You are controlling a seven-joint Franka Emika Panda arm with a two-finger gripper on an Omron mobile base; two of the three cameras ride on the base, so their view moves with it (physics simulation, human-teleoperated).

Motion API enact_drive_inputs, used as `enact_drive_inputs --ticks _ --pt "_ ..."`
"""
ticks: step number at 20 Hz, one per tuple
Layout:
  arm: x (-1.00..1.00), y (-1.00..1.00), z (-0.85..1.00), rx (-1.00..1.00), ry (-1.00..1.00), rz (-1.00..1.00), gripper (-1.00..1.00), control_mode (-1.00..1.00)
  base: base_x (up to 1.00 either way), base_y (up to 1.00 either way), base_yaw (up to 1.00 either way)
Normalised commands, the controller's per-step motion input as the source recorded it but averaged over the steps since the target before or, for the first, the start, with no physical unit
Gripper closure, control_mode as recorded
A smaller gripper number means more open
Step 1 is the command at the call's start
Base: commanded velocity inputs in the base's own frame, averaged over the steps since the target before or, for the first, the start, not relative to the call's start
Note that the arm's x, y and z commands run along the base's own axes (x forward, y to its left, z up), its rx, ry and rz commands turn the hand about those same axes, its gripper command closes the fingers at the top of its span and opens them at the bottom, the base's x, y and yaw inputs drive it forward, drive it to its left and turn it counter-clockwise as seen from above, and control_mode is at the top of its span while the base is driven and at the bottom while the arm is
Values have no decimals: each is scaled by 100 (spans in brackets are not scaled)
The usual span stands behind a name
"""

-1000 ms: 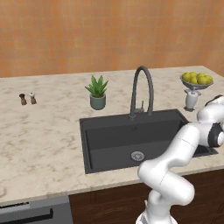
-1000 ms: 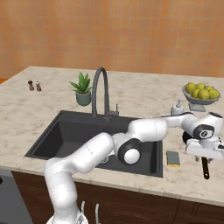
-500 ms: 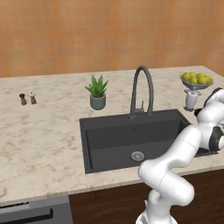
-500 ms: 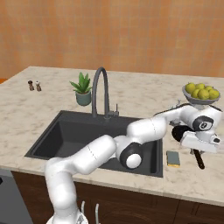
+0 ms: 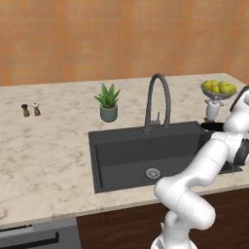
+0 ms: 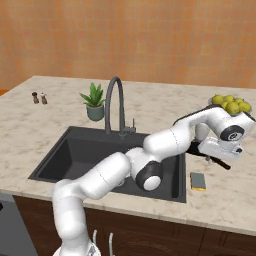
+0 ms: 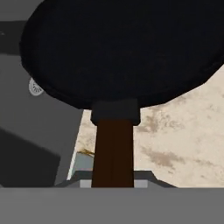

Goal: Pick the pan and sponge and place them into the sink. Then turn on the water.

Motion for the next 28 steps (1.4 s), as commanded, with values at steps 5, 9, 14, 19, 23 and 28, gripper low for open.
enact_drive_inputs --ticks 5,9,14,19,23,28 --pt "-1 100 -1 -6 -29 12 100 -100 0 0 0" --pt "-13 94 0 -10 -28 13 100 -100 0 0 0" --pt "-29 82 0 -11 -26 9 100 -100 0 0 0" --pt "-39 90 0 -17 -24 10 100 -100 0 0 0" --pt "-23 37 0 -18 -8 5 100 -100 0 0 0" --pt "0 1 -1 -7 1 0 100 -100 0 0 0"
